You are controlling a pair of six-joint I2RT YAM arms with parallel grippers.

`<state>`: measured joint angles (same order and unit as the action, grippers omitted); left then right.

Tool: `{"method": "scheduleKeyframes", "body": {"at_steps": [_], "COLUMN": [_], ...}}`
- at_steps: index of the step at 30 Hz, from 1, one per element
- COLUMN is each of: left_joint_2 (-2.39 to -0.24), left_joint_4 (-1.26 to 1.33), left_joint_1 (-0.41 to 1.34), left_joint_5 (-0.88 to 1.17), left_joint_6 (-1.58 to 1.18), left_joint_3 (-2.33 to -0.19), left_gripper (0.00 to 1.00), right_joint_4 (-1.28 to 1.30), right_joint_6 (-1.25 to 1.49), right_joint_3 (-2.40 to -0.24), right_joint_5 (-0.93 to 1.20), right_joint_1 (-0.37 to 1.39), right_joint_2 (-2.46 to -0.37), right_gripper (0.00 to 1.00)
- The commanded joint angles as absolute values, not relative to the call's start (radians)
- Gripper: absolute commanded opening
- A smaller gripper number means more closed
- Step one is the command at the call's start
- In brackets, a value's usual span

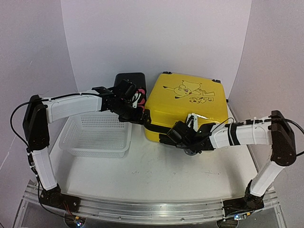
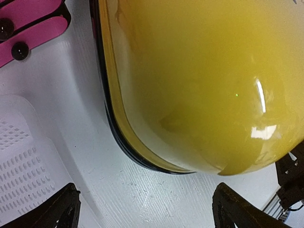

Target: Open, take out, and arrange the luggage

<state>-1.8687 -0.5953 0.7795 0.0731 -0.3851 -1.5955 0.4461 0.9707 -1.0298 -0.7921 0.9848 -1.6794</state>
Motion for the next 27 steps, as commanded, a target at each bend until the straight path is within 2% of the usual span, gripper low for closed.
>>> {"method": "scheduleKeyframes", "body": {"at_steps": [1, 11, 15, 18, 22, 27], "left_joint_2": [-1.769, -1.635, -1.568, -1.525, -1.523, -1.589], "left_joint_4": [-0.547, -0.484, -0.412, -0.344, -0.3, -0.188], "left_joint_1": [0.775, 0.788, 0.817, 0.841, 0.908, 1.053], "left_joint_5": [0.033, 0.083, 0.14, 0.168, 0.178, 0.146], "left_joint_6": [-0.397, -0.412, -0.408, -0.407, -0.364, -0.262], "left_joint_3": [-1.555, -1.435, -1.355, -1.287, -1.266, -1.27], "left_gripper": [0.97, 0.94, 0.92, 0.9, 0.89, 0.89], "right_joint_4": [0.464, 0.481, 0.507, 0.524, 0.457, 0.328], "right_joint_6": [0.932, 0.738, 0.647, 0.55, 0.384, 0.293], "right_joint_3": [-0.989, -0.83, -0.757, -0.702, -0.646, -0.628], "right_joint_5": [-0.892, -0.745, -0.59, -0.592, -0.375, -0.14], "right_joint_1": [0.949, 0.9, 0.735, 0.696, 0.676, 0.676], "right_joint_2": [-1.61, -1.364, -1.294, -1.182, -1.047, -1.05], "right_gripper": [0.0, 0.0, 0.0, 0.0, 0.0, 0.0]}}
